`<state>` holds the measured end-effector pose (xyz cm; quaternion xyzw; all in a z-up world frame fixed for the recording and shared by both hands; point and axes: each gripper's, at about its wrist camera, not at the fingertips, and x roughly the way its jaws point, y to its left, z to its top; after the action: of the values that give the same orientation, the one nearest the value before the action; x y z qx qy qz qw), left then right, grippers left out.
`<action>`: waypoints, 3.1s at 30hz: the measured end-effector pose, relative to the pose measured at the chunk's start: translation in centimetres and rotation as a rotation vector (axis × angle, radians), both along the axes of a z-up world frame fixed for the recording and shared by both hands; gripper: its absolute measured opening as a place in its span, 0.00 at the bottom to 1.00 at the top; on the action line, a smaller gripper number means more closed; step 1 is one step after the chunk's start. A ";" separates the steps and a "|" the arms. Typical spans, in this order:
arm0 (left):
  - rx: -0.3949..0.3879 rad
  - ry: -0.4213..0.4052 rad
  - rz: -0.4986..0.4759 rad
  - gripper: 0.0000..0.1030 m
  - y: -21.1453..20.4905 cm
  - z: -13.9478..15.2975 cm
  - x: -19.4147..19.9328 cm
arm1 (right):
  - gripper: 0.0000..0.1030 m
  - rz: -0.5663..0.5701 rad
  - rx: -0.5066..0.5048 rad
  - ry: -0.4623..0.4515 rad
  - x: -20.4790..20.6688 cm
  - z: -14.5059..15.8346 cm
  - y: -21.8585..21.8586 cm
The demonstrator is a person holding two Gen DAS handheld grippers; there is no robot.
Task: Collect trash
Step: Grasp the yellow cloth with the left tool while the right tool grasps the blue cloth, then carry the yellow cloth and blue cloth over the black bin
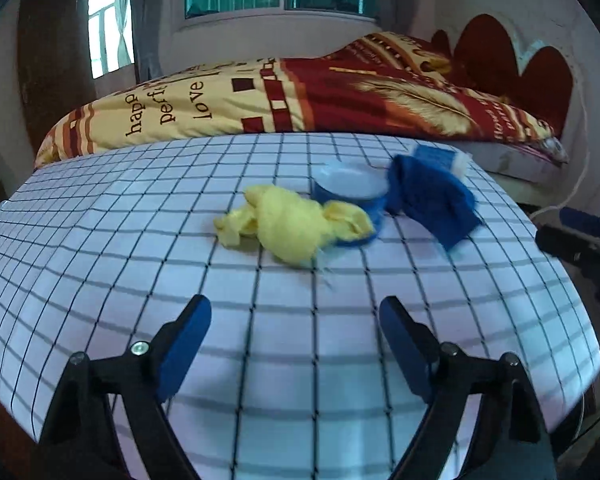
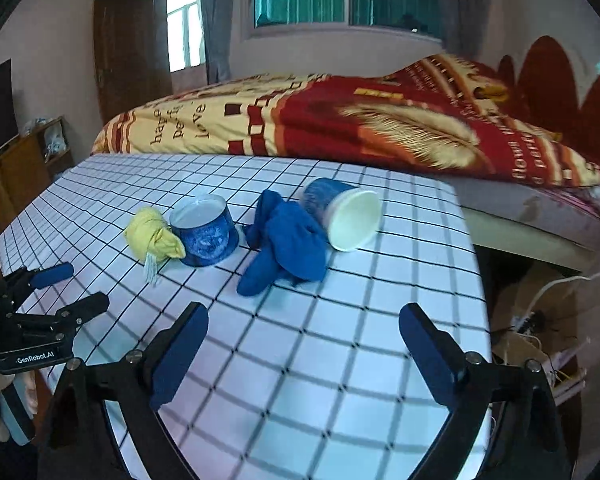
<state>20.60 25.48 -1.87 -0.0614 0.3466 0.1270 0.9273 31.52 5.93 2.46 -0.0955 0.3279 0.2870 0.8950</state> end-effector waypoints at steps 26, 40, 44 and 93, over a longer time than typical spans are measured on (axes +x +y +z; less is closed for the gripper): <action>-0.122 0.070 -0.089 0.38 3.2 -1.8 7.4 | 0.20 0.035 0.025 0.219 9.0 -5.3 7.5; -0.105 -0.004 -0.119 0.30 2.6 0.8 2.9 | 0.14 0.057 0.058 0.117 4.4 -1.6 4.6; -0.085 -0.017 -0.147 0.30 1.2 1.9 1.2 | 0.13 0.055 0.078 0.098 2.3 -0.7 2.8; -0.060 -0.045 -0.542 0.30 -23.9 3.7 -7.9 | 0.13 -0.256 0.099 -0.013 -16.5 0.4 -26.8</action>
<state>12.71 1.58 1.86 0.0033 0.3335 -0.1377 0.9326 14.99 -20.89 2.88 -0.0105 0.3171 0.1857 0.9300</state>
